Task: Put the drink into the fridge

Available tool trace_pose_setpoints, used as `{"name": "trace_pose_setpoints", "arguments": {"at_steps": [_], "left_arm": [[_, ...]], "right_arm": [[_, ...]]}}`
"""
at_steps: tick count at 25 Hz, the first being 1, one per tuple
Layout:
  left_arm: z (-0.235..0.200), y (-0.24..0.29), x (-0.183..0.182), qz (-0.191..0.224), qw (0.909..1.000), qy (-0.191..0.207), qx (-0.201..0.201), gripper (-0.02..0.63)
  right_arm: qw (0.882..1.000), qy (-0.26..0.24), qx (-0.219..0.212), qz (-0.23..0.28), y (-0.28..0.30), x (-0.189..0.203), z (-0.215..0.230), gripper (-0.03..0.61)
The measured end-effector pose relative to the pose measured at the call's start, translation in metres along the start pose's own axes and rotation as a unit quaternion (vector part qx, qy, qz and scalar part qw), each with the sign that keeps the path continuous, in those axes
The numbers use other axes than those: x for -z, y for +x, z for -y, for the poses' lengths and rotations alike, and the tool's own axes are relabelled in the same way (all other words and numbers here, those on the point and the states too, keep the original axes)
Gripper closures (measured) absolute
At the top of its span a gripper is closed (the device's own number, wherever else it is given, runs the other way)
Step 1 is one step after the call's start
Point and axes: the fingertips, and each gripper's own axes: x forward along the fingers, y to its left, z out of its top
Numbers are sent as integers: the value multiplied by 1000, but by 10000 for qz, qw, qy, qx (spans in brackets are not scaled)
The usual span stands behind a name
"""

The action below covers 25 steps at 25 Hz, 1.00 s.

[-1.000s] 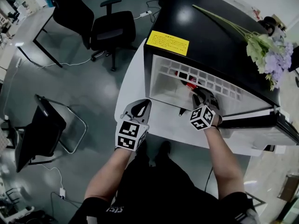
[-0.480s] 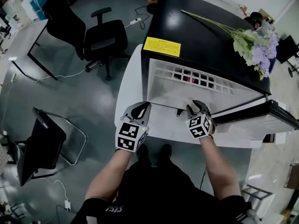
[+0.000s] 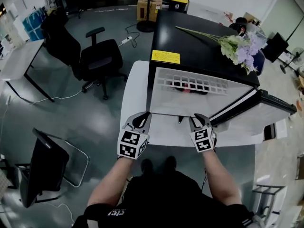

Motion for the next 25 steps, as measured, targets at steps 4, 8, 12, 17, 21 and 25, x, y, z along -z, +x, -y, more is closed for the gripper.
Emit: {"name": "trace_pose_setpoints", "arguments": {"at_steps": [4, 8, 12, 17, 21, 25], "left_arm": [[2, -10, -12, 114, 9998, 103, 103, 595], [19, -21, -22, 198, 9995, 180, 156, 595], [48, -26, -32, 261, 9990, 337, 152, 595], [95, -30, -39, 297, 9992, 256, 68, 595], [141, -32, -49, 447, 9989, 126, -33, 595], [183, -37, -47, 437, 9986, 205, -211, 595]], "right_arm": [[9995, 263, -144, 131, -28, -14, -16, 497], [9982, 343, -115, 474, -62, -20, -16, 511], [9920, 749, -75, 1009, -101, -32, 1, 512], [9789, 1183, -226, 1652, -152, -34, 24, 529], [9725, 1238, -431, 1923, -196, -16, 37, 541], [9661, 1267, -652, 2154, -234, 2, 49, 562]]}}
